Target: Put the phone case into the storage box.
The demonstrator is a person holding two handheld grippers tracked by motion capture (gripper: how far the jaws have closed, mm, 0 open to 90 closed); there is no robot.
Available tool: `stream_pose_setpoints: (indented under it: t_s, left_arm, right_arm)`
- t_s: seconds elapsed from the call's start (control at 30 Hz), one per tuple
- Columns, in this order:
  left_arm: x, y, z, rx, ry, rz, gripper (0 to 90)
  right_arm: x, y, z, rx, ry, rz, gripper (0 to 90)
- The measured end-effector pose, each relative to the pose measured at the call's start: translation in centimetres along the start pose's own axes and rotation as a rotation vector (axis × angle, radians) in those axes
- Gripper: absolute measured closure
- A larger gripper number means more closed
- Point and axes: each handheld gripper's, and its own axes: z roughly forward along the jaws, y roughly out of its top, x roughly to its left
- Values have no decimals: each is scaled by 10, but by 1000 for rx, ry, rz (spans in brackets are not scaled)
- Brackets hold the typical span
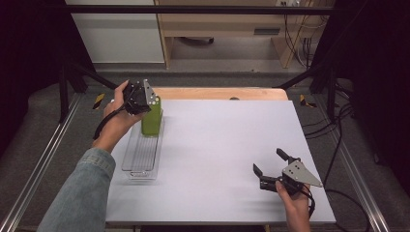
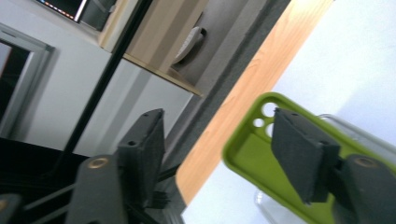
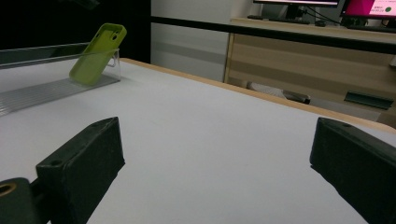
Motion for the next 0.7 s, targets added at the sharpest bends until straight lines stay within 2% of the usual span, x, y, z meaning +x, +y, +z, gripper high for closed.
stream_pose_setpoints:
  t_s: [0.13,0.2,0.3,0.43,0.53,0.7]
  left_arm:
    - [-2,2,-8,-23,-26,-63,257]
    - [-3,3,-11,-27,-39,-79,230]
    - [-6,4,-12,-22,-42,-73,205]
    - [-10,4,-12,-21,-61,-96,178]
    - [-17,4,-10,-22,-66,-75,146]
    - [-23,14,-10,-42,-76,-80,124]
  right_arm:
    - [0,0,0,1,-5,-2,32]
    - [1,0,1,0,-1,-6,31]
    - [1,0,0,0,-1,-6,32]
    - [1,0,0,0,0,-4,31]
    - [1,0,-1,-1,-6,-3,28]
    - [1,0,0,2,-5,-6,28]
